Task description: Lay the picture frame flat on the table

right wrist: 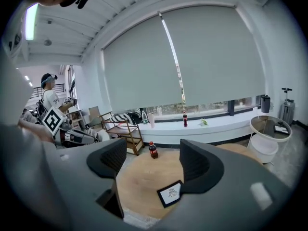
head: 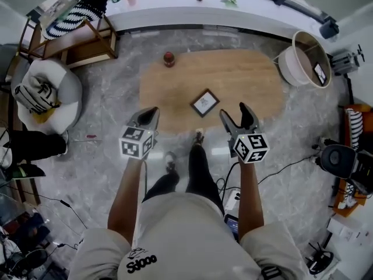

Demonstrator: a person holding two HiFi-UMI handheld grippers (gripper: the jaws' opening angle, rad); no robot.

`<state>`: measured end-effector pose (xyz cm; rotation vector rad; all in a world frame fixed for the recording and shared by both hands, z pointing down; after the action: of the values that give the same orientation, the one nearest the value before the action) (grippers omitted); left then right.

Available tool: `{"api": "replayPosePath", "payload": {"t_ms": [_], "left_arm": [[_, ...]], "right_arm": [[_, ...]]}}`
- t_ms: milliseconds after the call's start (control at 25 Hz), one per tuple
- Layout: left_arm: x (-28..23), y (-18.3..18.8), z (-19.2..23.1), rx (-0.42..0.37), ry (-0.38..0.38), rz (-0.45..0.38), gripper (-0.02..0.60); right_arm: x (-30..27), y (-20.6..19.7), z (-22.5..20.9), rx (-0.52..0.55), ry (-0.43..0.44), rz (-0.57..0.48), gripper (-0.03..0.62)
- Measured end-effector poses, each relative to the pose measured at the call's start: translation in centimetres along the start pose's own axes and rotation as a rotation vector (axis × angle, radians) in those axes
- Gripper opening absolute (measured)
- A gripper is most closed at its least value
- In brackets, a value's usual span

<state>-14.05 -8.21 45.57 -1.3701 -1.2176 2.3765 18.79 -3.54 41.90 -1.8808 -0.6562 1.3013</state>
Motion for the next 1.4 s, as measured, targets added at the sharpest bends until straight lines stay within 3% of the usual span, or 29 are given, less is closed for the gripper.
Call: {"api": "replayPosePath", "payload": {"t_ms": [320,680,880,1080,1400], "left_arm": [[5.5,2.4,-1.9,-0.103,0.013,-0.115,0.009],[9.7,5.2,-5.5,-0.215,-0.006,-0.200,0.009],[11.9,7.2,-7.2,-0.274,0.017,-0.237,0.009],[14.2,8.4,-9.4,-0.332,-0.009,-0.284,0.009],[18.3,9.4,-12.4,-0.409,-0.006,-0.366,0.009]], "right_arm": [[7.4,4.4,3.8,0.007,-0.035,-0.195,0.314],[13.1,6.5,6.7,0.058,-0.080,-0.155,0.135],[15.9,8.3,8.6,0.084,-0.068,-0.213,0.102],[18.8,9.8,10.3,0.127,-0.091,-0.296,0.038],[22.3,11.6,13.2,0.200,-0.101,-0.358,0.004]]}}
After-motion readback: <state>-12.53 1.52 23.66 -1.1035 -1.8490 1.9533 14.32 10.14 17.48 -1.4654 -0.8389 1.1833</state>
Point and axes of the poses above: the fingertips, and each gripper's own axes: x backward along the fingers, z to its left, y out of its top, the point moved 8 cm from there along x, backward along the fingers, and after that the axes turned 10 degrees about z, right-handed, at the moved point
